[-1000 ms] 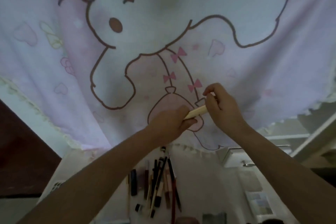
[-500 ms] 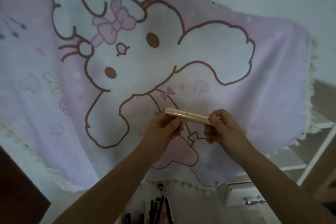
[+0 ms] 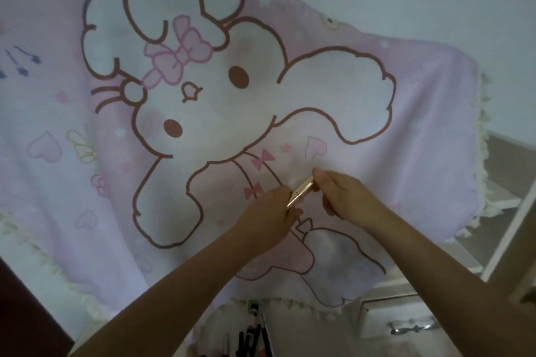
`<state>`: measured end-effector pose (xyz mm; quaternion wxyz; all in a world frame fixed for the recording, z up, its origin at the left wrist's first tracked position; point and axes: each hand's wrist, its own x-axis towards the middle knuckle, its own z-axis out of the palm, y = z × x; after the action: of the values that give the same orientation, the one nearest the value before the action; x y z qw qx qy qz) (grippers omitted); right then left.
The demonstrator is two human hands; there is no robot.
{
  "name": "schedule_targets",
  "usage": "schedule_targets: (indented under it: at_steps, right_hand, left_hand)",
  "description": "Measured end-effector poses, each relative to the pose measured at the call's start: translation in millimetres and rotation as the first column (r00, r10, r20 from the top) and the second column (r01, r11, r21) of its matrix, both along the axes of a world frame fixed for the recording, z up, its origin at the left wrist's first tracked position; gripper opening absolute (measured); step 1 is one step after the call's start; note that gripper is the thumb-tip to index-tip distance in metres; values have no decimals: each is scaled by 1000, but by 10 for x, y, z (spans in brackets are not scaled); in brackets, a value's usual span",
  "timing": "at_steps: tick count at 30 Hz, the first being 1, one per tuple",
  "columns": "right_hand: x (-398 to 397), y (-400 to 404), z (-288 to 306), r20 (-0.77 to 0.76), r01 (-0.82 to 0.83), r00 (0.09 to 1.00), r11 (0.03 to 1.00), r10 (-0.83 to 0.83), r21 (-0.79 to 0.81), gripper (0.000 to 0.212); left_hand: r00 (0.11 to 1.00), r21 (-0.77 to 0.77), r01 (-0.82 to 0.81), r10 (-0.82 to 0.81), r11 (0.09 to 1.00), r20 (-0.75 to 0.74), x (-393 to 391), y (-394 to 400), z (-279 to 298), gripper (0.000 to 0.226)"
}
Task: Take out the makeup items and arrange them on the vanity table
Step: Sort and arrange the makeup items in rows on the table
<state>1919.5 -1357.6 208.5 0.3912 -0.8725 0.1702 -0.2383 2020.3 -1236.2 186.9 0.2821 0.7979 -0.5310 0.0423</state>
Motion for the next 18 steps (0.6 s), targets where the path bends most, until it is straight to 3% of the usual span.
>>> schedule_targets:
  at_steps: [2, 5, 6, 8, 10, 13, 16, 18]
  right_hand:
    - [32, -33, 64, -26, 23, 999, 999, -23, -29, 42]
    - [30, -37, 189, -47, -30, 998, 981, 40, 194, 41]
    - [30, -29, 213, -47, -57, 997, 978, 67, 198, 40]
    - [54, -4, 218, -11, -76, 997, 996, 76, -46, 37]
    - [66, 58, 189, 50, -57, 996, 940, 79, -337, 38]
    - [83, 84, 142, -24, -50, 999, 881, 44, -470, 38]
    - [126, 11, 93, -286, -85, 958, 972, 20, -219, 48]
    - [168, -19, 38, -364, -51, 931, 997, 24, -64, 48]
  left_hand:
    - [997, -50, 14, -10, 999, 83, 9, 1, 47, 21]
    - [976, -18, -2, 6, 1000, 216, 58, 33, 157, 28]
    - [970, 17, -4, -1, 1000, 245, 63, 45, 189, 28]
    - [975, 76, 33, -49, 997, 216, 57, 51, 247, 27]
    - [985, 110, 112, -125, 988, 116, 47, 49, 265, 26]
    - [983, 120, 147, -159, 982, 92, 18, 54, 213, 20]
    - [955, 197, 35, -91, 980, 281, -32, 45, 88, 31]
    - [906, 243, -27, -79, 970, 416, -39, -2, 19, 36]
